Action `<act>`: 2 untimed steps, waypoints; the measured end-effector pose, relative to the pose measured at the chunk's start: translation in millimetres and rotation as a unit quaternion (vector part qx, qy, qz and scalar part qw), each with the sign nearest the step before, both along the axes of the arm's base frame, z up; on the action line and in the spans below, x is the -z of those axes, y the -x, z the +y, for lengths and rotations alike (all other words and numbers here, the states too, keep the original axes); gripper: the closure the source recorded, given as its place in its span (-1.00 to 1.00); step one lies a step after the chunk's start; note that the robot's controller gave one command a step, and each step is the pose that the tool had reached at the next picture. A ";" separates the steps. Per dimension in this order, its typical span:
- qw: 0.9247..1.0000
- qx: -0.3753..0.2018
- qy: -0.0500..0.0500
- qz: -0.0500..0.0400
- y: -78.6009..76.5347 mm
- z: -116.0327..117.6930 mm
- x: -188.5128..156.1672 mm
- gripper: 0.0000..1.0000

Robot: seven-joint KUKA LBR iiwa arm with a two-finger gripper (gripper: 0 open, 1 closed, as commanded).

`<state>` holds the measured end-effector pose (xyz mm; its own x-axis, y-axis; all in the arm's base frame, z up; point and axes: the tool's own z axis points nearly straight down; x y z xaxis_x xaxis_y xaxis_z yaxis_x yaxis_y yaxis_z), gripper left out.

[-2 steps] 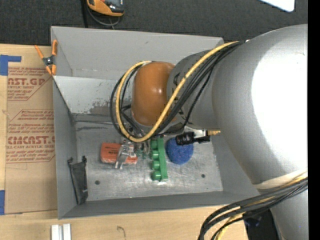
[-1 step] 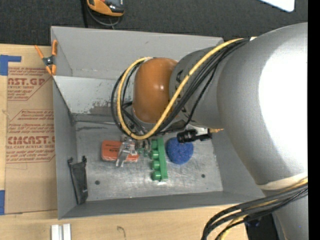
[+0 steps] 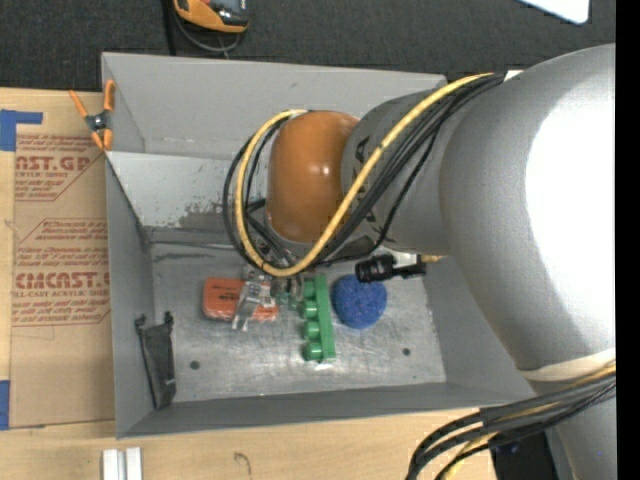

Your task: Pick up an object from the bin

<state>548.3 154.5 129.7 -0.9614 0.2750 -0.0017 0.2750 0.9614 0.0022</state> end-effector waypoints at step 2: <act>1.000 0.000 0.001 0.002 1.3 -0.4 -20.8 1.00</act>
Offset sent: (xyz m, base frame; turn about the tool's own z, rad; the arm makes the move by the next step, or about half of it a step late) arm -0.0001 -0.0001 0.0063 0.0000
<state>547.0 154.1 150.5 -0.9615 0.2749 0.0024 0.2749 0.9615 -0.0004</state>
